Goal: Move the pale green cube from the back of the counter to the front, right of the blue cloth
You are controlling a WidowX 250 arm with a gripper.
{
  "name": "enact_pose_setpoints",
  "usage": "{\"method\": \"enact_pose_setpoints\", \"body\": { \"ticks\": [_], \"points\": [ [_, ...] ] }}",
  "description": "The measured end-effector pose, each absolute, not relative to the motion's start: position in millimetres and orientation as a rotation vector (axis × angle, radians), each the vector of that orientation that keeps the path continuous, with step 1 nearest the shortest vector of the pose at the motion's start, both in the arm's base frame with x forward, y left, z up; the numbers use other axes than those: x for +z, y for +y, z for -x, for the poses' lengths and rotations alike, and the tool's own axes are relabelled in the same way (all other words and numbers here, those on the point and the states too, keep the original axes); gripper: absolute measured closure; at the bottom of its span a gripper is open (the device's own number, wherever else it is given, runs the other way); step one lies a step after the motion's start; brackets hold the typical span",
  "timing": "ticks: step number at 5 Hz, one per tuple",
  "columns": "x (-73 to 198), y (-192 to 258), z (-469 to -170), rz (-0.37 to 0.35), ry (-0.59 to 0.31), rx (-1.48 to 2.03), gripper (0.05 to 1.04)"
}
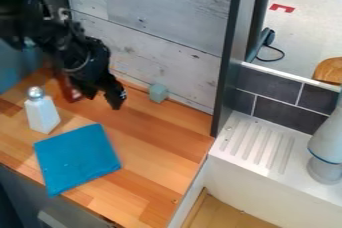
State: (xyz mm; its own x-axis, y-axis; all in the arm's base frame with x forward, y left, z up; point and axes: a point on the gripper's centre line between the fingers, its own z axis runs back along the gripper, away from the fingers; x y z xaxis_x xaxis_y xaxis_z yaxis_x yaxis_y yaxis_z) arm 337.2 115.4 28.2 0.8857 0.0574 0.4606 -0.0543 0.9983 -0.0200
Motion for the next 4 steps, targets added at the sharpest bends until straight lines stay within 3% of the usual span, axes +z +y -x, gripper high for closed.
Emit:
{"method": "enact_pose_setpoints", "body": {
  "ticks": [4],
  "points": [
    [9.0,98.6,-385.9,0.005,-0.453,0.036,0.083]
  ]
}}
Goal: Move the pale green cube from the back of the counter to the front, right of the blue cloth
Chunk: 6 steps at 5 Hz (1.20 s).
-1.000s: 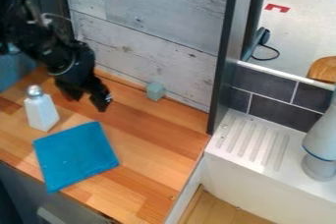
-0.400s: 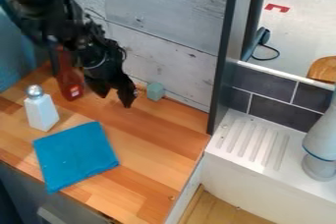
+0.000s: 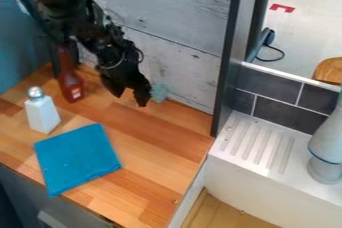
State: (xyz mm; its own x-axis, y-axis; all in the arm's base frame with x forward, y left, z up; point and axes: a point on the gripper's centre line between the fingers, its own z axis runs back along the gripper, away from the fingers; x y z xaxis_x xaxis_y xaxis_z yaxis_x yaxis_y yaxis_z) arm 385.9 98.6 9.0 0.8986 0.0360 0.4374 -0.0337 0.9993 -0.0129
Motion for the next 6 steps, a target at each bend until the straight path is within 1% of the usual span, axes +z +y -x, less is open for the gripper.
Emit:
{"method": "enact_pose_setpoints", "body": {
  "ticks": [2,3,6],
  "points": [
    [6.6,99.0,-406.8,0.003,-0.451,0.046,0.083],
    [-1.4,93.2,-416.6,0.008,-0.439,0.036,0.083],
    [-13.2,90.8,-427.8,0.004,-0.423,0.035,0.083]
  ]
}}
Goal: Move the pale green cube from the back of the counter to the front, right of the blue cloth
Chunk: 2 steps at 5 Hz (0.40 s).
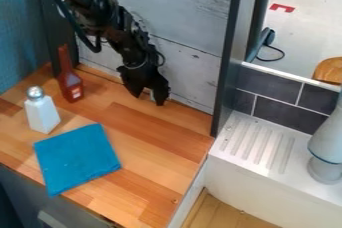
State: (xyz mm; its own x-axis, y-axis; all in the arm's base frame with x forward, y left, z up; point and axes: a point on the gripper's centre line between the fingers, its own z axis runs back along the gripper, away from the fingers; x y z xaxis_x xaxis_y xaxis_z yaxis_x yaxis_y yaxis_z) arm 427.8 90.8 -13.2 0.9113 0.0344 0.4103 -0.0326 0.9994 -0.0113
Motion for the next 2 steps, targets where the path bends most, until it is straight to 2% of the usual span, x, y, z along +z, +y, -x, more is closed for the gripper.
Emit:
{"method": "enact_pose_setpoints", "body": {
  "ticks": [1,2],
  "points": [
    [-15.9,86.0,-432.4,0.006,-0.419,0.023,0.137],
    [-15.6,87.2,-433.0,0.002,-0.424,0.024,0.39]
  ]
}}
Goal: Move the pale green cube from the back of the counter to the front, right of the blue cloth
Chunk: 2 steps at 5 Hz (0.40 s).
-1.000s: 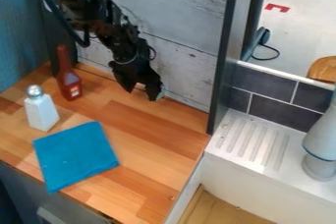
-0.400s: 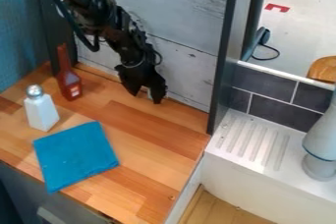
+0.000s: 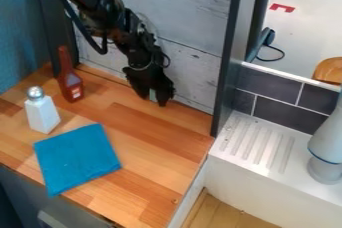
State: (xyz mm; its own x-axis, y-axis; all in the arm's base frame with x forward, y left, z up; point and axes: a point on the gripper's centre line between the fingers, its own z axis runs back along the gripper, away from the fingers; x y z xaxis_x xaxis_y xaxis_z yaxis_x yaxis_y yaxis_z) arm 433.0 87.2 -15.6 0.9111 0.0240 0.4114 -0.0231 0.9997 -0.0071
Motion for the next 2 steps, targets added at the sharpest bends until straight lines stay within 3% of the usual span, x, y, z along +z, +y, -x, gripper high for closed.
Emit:
{"method": "enact_pose_setpoints", "body": {
  "ticks": [1,2],
  "points": [
    [-18.7,85.8,-429.8,0.008,-0.417,0.026,0.553],
    [-15.1,82.9,-424.1,0.023,-0.416,0.03,0.553]
  ]
}}
